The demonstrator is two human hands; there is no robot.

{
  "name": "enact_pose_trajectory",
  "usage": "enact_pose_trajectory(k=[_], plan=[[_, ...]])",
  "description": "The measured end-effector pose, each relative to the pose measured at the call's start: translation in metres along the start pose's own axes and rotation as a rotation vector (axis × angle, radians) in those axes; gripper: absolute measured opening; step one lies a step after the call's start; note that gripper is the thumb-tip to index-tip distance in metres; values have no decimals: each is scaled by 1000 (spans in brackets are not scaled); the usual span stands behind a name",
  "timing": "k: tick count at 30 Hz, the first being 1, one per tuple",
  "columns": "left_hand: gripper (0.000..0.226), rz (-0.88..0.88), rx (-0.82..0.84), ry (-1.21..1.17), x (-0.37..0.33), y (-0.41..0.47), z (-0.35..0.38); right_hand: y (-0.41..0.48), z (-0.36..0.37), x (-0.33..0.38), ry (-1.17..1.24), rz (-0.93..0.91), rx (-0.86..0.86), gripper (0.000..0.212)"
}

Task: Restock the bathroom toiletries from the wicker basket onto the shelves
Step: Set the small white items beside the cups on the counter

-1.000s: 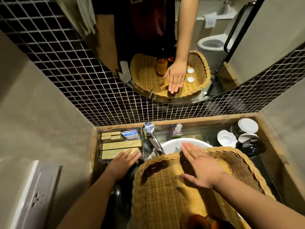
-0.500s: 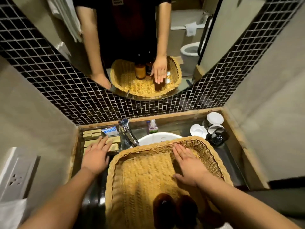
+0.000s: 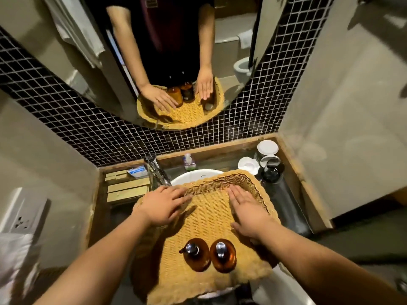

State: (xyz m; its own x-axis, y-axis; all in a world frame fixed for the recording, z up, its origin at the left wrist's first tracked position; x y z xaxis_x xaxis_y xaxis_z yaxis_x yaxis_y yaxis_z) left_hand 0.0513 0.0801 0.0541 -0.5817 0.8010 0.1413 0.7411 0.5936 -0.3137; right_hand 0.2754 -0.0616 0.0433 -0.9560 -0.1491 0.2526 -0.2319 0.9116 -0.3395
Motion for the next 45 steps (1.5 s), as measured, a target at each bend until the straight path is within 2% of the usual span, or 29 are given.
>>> enact_pose_trajectory(k=[8,12,14,17,19,22,23,25,28,34,40,45], plan=[[61,276,74,49,-71,69,-9,-31,30,-3,88,146,5,98],[58,421,84,-7,-108,93,-1,-47,60,3,263,370,-48,86],[58,505,77,-11,-125,102,5,-51,74,7,237,477,-118,75],[58,638,77,-8,-149,108,17,-44,99,16,310,547,23,68],[57,674,64,-4,-162,111,26,-35,109,20,409,587,67,79],[64,681,45,26,-175,117,35,-26,114,19,502,653,60,108],[68,686,40,55,-179,119,37,-26,115,17,501,678,68,110],[72,707,44,100,-184,125,41,-27,115,9,453,731,88,95],[64,736,31,147,-186,129,48,-29,112,1,386,765,119,66],[51,691,-33,124,-166,130,61,-15,114,6,356,673,159,41],[37,630,-125,-12,-140,128,64,-15,113,9,188,711,169,42],[46,532,-26,-23,-122,121,68,-17,108,12,183,682,195,54]])
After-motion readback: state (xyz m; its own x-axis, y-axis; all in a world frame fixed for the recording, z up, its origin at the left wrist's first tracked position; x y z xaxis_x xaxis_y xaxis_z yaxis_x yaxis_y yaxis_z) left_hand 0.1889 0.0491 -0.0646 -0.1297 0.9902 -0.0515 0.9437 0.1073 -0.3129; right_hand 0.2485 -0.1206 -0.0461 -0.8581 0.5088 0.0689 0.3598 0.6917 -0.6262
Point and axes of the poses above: each hand's wrist, its own y-axis towards the middle knuckle, its own z-axis out of the palm, x = y × z, the point moved 5 cm from there along y, towards the middle knuckle, and after that the axes turned 14 degrees about -z, right-handed, at the moved point
